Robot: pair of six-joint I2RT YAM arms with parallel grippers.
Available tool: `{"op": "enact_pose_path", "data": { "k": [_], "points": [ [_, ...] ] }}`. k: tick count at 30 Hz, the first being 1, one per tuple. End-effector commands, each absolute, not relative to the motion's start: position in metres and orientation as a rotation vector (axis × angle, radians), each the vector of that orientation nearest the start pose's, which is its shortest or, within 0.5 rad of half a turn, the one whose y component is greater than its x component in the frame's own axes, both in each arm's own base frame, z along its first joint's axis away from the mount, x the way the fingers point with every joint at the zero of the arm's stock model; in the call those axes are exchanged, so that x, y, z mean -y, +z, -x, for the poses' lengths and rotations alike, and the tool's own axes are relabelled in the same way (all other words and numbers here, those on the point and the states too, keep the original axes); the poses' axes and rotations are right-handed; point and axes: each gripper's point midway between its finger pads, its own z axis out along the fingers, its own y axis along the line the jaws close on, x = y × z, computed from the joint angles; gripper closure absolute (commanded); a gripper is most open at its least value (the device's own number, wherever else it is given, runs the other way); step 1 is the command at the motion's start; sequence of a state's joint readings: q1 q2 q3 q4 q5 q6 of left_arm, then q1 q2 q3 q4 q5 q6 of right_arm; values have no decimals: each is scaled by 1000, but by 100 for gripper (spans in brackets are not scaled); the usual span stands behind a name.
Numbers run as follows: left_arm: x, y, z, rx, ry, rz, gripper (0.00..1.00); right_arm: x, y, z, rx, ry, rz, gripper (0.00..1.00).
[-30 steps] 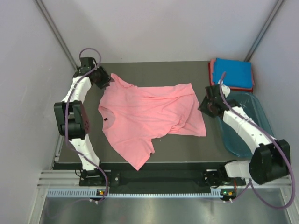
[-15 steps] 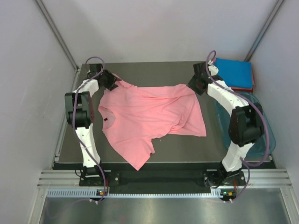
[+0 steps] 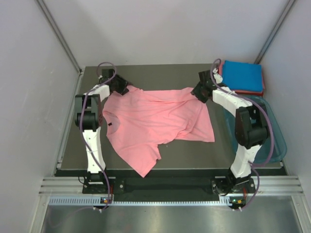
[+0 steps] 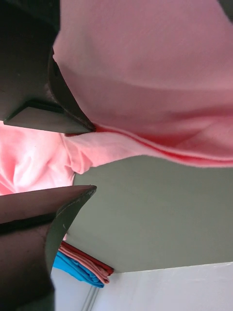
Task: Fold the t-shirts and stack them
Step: Flatten the tshirt out
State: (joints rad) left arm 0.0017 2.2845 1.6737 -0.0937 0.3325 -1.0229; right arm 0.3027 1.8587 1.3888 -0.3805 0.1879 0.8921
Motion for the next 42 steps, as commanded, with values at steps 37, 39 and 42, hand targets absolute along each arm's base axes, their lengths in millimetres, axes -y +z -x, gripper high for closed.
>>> {"op": "enact_pose_path", "data": {
  "k": [37, 39, 42],
  "points": [
    [60, 121, -644, -1950, -835, 997, 100, -104, 87, -610, -1923, 474, -970, 100],
    [57, 123, -646, -1939, -831, 1006, 100, -103, 93, -612, -1901, 484, -955, 100],
    [57, 125, -650, -1924, -846, 997, 100, -106, 96, -617, -1890, 501, -919, 100]
  ]
}}
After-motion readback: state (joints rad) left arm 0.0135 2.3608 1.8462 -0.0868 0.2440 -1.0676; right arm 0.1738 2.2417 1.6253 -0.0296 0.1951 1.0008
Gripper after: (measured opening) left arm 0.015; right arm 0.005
